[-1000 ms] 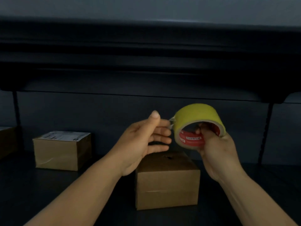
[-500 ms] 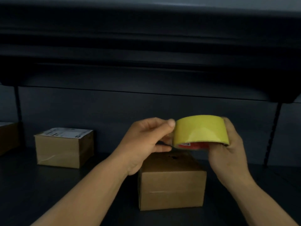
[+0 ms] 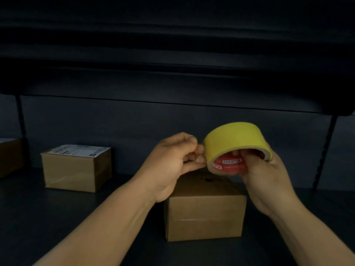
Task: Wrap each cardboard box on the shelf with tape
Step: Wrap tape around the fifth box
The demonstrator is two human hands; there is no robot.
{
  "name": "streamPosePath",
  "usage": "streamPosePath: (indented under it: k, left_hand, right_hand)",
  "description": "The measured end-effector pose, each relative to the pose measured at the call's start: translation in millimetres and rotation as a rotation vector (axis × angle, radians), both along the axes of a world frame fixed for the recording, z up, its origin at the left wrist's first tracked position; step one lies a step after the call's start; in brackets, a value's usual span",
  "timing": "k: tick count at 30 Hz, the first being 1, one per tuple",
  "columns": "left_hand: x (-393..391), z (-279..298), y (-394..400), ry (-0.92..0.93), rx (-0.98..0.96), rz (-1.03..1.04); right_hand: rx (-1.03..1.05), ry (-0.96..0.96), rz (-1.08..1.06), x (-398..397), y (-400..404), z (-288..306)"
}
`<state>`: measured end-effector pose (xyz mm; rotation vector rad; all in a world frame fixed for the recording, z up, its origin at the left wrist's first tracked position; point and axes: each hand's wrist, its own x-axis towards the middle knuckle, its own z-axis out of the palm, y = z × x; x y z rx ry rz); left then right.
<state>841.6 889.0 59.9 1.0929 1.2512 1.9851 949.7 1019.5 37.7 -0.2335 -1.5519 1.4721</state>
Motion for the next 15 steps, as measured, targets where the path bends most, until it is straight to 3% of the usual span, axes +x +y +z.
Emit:
streamPosePath:
  k: [6, 15]
  left_hand:
    - [3.5, -0.2, 1.2, -0.148, 0.018, -0.049]
    - [2.1, -2.8, -2.6, -0.071, 0.009, -0.083]
  right_hand:
    - [-0.178, 0.075, 0.077, 3.7, -2.7, 4.0]
    - [-0.117, 0.056, 0.041, 6.9, -2.1, 2.5]
